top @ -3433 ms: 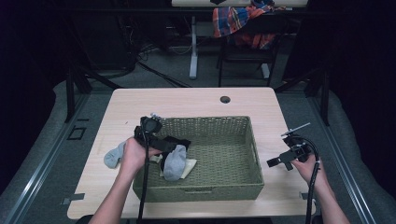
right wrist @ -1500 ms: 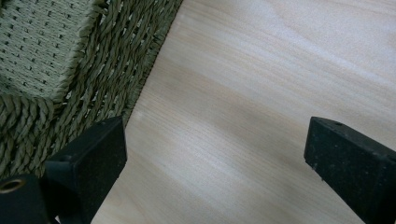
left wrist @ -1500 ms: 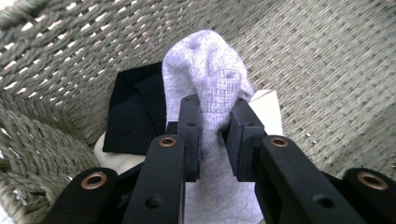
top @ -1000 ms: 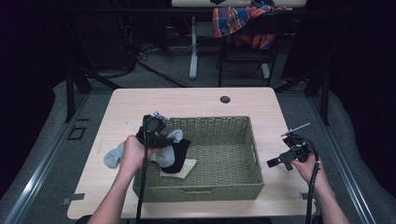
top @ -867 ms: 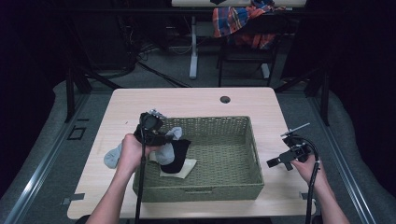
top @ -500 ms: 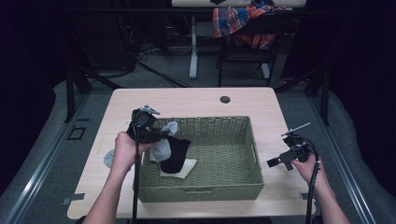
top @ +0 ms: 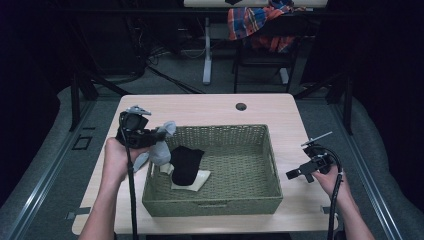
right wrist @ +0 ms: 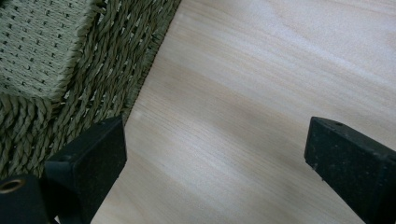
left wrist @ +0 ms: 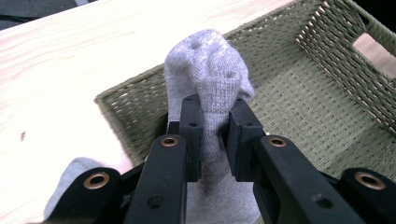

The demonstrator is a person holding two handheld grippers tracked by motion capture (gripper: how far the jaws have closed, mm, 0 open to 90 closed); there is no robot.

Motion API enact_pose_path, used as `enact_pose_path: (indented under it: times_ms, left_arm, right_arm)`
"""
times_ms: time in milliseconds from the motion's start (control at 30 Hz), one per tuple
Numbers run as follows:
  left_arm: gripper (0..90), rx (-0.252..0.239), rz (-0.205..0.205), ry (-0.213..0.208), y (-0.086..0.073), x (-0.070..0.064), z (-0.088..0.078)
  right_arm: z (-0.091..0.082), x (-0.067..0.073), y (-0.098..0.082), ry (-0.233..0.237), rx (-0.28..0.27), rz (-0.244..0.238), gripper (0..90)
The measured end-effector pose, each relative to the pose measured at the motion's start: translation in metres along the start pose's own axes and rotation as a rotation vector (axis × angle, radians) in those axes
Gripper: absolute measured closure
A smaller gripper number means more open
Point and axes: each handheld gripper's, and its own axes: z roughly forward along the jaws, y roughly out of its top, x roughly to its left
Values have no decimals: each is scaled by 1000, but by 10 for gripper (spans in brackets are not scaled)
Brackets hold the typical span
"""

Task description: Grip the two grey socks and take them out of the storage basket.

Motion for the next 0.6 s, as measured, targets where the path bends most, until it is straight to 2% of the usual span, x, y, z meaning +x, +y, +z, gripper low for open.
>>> enact_pose_path:
  times_ms: [67,100,167,267,300,367,467,500,533,600]
  left_arm:
    - [790,-9,-8,9,-1,4,-5]
    - [790,-13,-15,11,-2,6,-8]
    - [789,-21,-23,19,-3,10,-13]
    - [790,-31,-34,46,-6,16,-22]
    - [789,-32,-35,53,-7,18,-23]
    - [789,-38,-51,73,-9,22,-28]
    - [789,-39,-67,98,-12,29,-33]
    - [789,-42,-74,108,-13,32,-34]
    - [789,-40,-81,114,-14,34,-36]
    - [789,-43,-95,128,-16,37,-38]
  right_arm:
    - [1,1,0,-7,-2,0,56]
    - [2,2,0,-1,-17,16,56]
    - [1,1,0,-8,-2,-1,56]
    - [0,-1,1,-4,19,-15,56]
    - [1,1,0,-5,-2,2,56]
    - [1,1,0,-8,-3,3,56]
    - [-1,-1,1,-6,28,-21,59]
    - [0,-1,1,-7,26,-18,60]
    - [2,1,0,-8,0,7,60]
    - [1,0,0,-2,21,-11,60]
